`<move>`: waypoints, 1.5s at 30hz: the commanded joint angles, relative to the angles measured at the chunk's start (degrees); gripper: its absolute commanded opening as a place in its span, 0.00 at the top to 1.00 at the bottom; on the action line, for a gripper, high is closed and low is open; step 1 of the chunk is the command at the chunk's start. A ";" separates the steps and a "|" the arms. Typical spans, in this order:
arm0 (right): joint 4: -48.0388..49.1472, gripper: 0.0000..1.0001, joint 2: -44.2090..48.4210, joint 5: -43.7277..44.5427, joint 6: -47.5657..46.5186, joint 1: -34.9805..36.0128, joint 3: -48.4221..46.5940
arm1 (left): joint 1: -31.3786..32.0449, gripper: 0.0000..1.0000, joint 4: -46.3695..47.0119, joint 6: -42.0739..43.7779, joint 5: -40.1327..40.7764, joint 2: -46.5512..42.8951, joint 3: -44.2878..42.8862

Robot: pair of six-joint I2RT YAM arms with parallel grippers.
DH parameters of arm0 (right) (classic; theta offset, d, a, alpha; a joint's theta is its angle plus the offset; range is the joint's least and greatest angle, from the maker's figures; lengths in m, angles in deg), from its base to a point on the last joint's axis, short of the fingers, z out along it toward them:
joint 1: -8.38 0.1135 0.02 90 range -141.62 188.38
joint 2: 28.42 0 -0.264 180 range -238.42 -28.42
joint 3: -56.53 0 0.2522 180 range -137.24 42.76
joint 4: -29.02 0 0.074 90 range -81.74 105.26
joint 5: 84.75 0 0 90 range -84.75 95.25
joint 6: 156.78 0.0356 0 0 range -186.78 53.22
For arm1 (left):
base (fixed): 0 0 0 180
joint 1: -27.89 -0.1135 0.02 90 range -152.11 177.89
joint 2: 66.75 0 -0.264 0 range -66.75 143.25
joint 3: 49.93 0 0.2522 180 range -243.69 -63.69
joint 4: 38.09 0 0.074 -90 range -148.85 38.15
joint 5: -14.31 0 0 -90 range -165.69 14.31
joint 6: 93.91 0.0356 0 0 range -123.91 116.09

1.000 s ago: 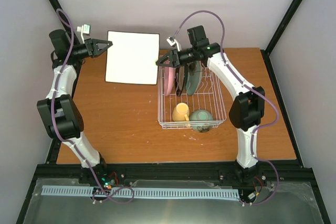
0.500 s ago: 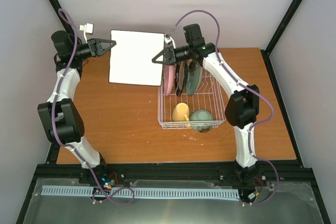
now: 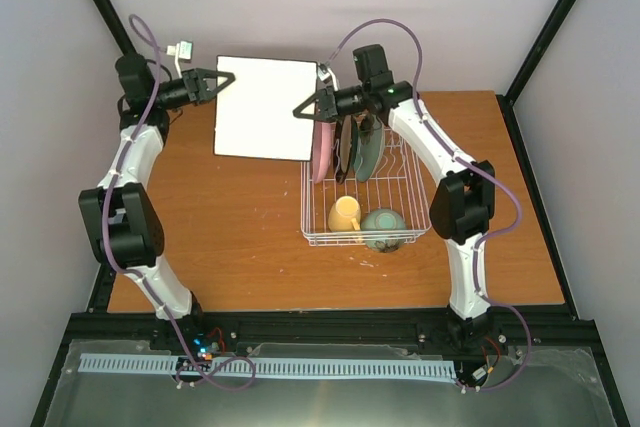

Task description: Load the mixed dishes into the dish rack

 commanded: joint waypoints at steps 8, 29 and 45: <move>7.76 0.97 4.94 4.98 0.67 1.34 4.71 | 3.59 0.40 -24.74 17.41 1.78 3.08 -12.12; 3.30 0.97 8.61 16.57 -0.66 -0.65 -3.16 | -3.09 0.00 -36.28 31.95 40.30 -1.62 -20.37; -17.54 0.97 18.16 48.07 -6.14 -5.61 -11.56 | -3.50 0.00 -41.93 37.48 49.19 1.11 -17.90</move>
